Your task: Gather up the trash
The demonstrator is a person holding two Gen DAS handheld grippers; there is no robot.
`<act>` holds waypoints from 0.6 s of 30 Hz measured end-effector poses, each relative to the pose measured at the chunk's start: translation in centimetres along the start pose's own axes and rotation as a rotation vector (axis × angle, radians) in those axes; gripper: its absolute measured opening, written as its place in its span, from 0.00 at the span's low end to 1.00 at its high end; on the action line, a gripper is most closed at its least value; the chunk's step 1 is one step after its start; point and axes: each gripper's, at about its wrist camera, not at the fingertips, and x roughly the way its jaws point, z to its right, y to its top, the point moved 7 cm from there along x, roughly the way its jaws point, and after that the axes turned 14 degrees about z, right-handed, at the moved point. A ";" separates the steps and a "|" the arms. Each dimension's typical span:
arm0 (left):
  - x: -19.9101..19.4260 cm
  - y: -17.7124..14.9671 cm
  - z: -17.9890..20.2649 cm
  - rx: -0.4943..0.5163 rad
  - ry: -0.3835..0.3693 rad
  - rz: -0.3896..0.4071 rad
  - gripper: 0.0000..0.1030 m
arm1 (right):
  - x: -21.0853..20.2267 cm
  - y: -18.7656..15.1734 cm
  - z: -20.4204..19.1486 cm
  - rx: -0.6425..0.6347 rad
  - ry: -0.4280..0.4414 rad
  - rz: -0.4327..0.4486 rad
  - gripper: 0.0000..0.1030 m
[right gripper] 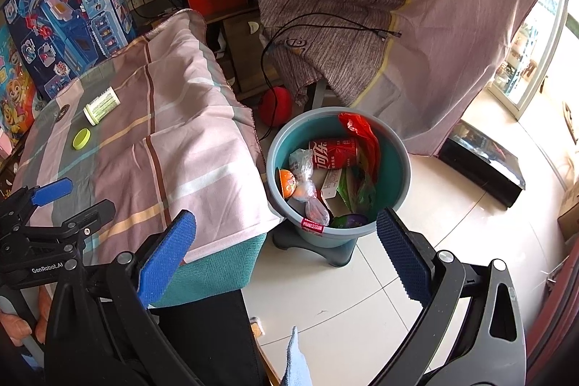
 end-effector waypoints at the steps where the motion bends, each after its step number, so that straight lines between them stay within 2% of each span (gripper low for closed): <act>1: 0.0 0.0 0.0 0.001 0.002 0.002 0.96 | 0.0 0.0 0.0 0.001 -0.001 -0.001 0.93; 18: -0.3 -0.1 -0.2 0.001 0.008 0.003 0.96 | 0.2 -0.5 0.0 0.003 -0.006 -0.017 0.93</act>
